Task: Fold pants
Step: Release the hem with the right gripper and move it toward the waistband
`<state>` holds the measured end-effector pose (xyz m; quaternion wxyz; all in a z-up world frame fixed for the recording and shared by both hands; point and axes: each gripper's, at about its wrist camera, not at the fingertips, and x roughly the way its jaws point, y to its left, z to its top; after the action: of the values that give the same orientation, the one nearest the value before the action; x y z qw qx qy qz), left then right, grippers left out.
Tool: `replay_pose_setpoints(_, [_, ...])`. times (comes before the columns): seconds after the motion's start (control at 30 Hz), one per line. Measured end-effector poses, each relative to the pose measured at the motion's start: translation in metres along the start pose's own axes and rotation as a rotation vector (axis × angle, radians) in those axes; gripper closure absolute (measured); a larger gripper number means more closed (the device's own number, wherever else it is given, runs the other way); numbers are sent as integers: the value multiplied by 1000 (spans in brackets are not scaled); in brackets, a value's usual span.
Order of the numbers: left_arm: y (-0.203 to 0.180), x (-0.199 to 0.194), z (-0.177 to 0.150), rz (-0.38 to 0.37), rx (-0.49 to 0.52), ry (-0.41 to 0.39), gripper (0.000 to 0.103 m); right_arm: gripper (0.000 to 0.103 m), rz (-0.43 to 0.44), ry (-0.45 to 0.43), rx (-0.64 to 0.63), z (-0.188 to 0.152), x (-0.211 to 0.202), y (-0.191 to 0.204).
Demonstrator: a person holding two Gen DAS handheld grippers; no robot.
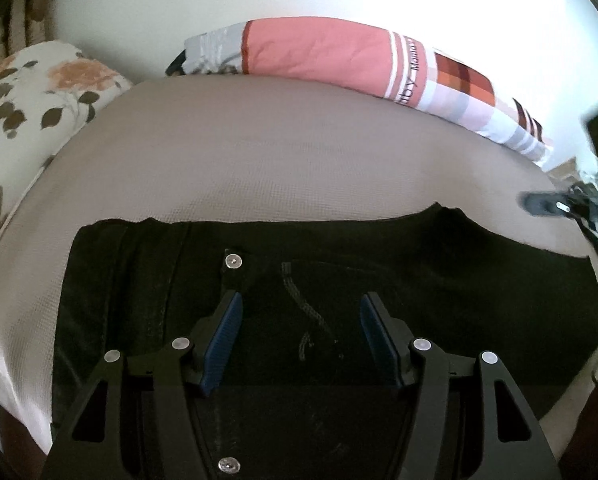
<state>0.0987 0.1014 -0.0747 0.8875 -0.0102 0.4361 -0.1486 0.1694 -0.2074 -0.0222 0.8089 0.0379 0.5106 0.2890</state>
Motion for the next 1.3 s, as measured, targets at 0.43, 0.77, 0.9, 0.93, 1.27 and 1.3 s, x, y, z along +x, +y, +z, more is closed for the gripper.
replay_pose_setpoints(0.43, [5,2,-7,-38,23,-12,41,98,9,124,-191,25,71,26])
replay_pose_setpoints(0.77, [-21,0,3,53,101,-2,41,78,-108,6,-50,23,68,14])
replay_pose_setpoints(0.9, [-47,-7,16,-18,152,-39,40,77,-154,-81,32,7,20,5])
replay_pose_setpoints(0.93, [-55,-6,20,-39,164,-42,40,77,-173,-92,45,0,11,3])
replay_pose_setpoints(1.27, [-135,41,43,-180,277,26,40,72,-395,-47,201,-91,-21,-33])
replay_pose_setpoints(1.3, [-140,46,43,-182,289,34,40,72,-394,-49,219,-96,-22,-37])
